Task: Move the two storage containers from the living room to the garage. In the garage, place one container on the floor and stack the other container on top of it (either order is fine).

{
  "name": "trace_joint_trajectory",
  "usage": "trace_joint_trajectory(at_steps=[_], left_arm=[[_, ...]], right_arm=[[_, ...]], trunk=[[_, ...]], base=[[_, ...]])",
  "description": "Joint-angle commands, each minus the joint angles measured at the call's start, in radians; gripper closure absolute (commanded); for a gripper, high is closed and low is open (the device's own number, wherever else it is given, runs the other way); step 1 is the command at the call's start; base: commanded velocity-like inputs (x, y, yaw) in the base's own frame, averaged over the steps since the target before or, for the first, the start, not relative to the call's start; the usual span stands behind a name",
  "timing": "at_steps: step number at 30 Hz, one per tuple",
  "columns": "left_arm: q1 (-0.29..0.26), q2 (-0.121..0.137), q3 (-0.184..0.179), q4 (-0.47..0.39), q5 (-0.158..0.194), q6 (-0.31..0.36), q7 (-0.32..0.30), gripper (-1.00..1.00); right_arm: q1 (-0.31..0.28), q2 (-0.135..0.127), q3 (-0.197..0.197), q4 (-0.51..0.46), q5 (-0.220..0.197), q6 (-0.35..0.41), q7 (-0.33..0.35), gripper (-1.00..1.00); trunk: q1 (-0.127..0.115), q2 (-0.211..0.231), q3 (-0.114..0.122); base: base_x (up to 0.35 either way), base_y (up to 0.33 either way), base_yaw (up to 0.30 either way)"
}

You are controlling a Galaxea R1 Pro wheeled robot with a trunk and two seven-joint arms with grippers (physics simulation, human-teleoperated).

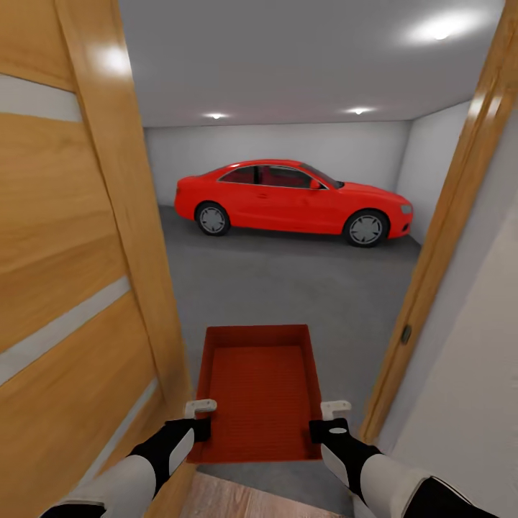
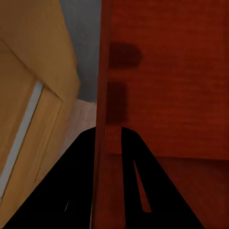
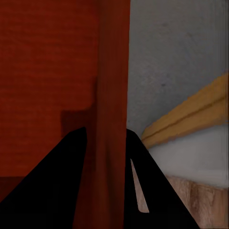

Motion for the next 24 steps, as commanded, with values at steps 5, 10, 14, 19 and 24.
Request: trace_joint_trajectory(at_steps=[5,10,14,19,24], left_arm=[[-0.001,0.001,-0.006,-0.007,-0.005,0.006,0.012,1.0],[-0.001,0.001,-0.006,-0.007,-0.005,0.006,0.012,1.0],[-0.001,0.001,-0.006,-0.008,-0.005,0.006,0.012,1.0],[-0.001,0.002,-0.006,-0.008,-0.004,0.006,0.01,1.0],[-0.001,0.002,-0.006,-0.007,-0.005,0.006,0.01,1.0]], right_arm=[[-0.001,0.0,0.012,0.003,-0.025,0.001,-0.006,1.0],[-0.001,0.0,0.012,0.003,-0.025,0.001,-0.006,1.0],[-0.001,0.0,0.012,0.003,-0.025,0.001,-0.006,1.0],[-0.001,-0.001,0.012,0.003,-0.025,0.001,-0.006,1.0],[-0.001,-0.001,0.012,0.003,-0.025,0.001,-0.006,1.0]], trunk=[[0.001,-0.002,-0.002],[0.001,-0.002,-0.002],[0.001,-0.002,-0.002],[0.001,-0.002,-0.002],[0.001,-0.002,-0.002]], base=[[0.0,0.0,-0.241],[0.0,0.0,-0.239],[0.0,0.0,-0.228],[0.064,0.065,-0.058],[0.147,0.175,-0.003]])
